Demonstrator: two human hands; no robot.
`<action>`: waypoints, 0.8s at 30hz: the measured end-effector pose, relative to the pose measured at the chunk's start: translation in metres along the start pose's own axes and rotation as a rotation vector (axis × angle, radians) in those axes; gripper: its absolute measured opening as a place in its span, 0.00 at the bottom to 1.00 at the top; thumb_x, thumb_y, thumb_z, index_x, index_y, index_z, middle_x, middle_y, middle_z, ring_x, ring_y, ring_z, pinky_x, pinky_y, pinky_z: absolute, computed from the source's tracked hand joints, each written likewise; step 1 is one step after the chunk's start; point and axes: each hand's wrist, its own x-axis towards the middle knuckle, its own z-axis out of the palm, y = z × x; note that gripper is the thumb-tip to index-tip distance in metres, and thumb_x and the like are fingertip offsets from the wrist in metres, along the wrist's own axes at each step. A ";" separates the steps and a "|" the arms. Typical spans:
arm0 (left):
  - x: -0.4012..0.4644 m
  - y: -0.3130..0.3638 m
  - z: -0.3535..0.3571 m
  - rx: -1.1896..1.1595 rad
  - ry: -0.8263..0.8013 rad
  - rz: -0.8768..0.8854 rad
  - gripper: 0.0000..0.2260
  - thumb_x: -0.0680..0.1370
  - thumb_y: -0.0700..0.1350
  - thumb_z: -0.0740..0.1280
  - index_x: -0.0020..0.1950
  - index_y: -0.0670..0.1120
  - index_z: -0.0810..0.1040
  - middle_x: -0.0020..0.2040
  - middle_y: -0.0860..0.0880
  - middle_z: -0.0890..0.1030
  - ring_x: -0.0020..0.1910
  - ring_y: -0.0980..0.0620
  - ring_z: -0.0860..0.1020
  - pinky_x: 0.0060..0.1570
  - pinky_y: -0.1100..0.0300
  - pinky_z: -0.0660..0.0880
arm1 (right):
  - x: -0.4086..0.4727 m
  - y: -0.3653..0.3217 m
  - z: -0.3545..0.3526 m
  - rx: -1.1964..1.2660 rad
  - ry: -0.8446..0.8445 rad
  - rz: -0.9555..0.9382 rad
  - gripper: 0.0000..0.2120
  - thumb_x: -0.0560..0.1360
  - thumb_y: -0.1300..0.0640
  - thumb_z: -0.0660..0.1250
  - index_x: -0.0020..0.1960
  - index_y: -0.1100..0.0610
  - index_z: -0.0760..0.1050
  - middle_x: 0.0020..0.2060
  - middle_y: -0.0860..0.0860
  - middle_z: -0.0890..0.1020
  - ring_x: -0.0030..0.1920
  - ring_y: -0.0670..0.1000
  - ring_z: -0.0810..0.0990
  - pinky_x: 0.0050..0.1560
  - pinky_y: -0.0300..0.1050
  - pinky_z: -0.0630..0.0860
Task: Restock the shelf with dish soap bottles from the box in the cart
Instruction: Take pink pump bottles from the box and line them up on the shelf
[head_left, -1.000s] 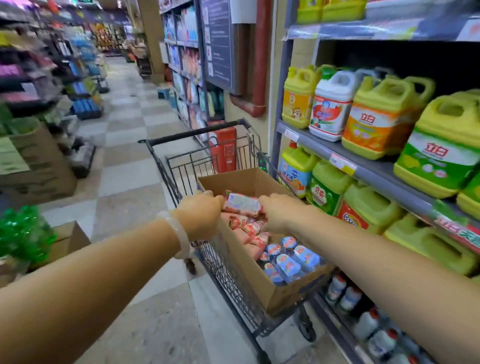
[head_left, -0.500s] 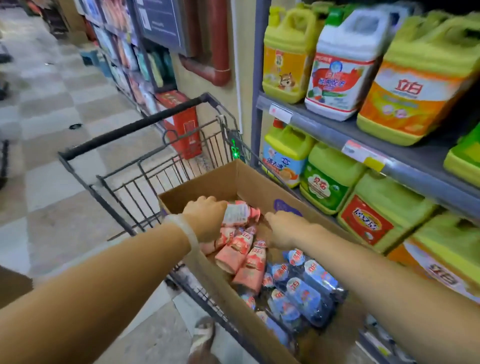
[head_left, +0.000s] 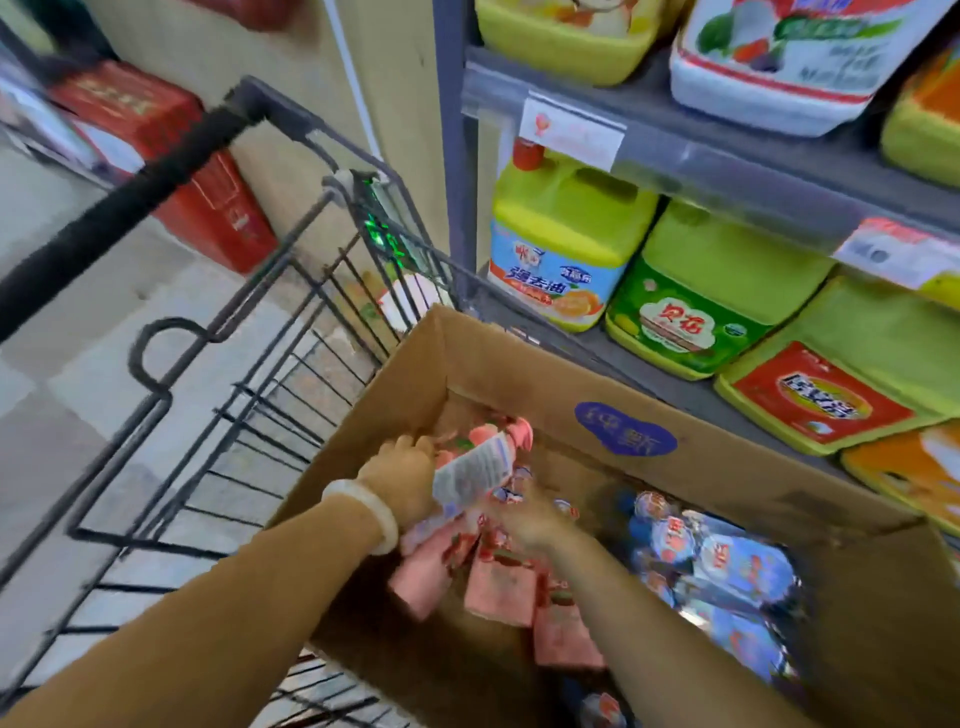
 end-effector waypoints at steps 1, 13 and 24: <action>0.012 -0.003 0.006 -0.026 -0.028 -0.009 0.30 0.73 0.54 0.69 0.69 0.41 0.62 0.66 0.41 0.68 0.66 0.40 0.68 0.65 0.50 0.67 | 0.011 0.003 0.011 0.116 0.008 0.070 0.24 0.71 0.43 0.70 0.60 0.53 0.68 0.47 0.44 0.75 0.47 0.45 0.75 0.48 0.33 0.71; 0.041 0.011 0.018 -0.226 -0.143 0.045 0.37 0.75 0.56 0.66 0.74 0.37 0.57 0.71 0.38 0.64 0.70 0.41 0.65 0.68 0.55 0.63 | 0.070 0.003 0.039 0.653 -0.033 0.433 0.57 0.41 0.24 0.73 0.65 0.49 0.72 0.60 0.54 0.79 0.56 0.58 0.80 0.55 0.58 0.78; 0.021 0.029 0.048 -0.538 -0.427 0.180 0.11 0.76 0.40 0.67 0.57 0.39 0.74 0.56 0.46 0.77 0.59 0.55 0.76 0.57 0.66 0.71 | 0.054 0.048 0.005 0.560 0.106 0.402 0.43 0.54 0.50 0.84 0.64 0.62 0.73 0.56 0.57 0.82 0.55 0.56 0.81 0.56 0.50 0.78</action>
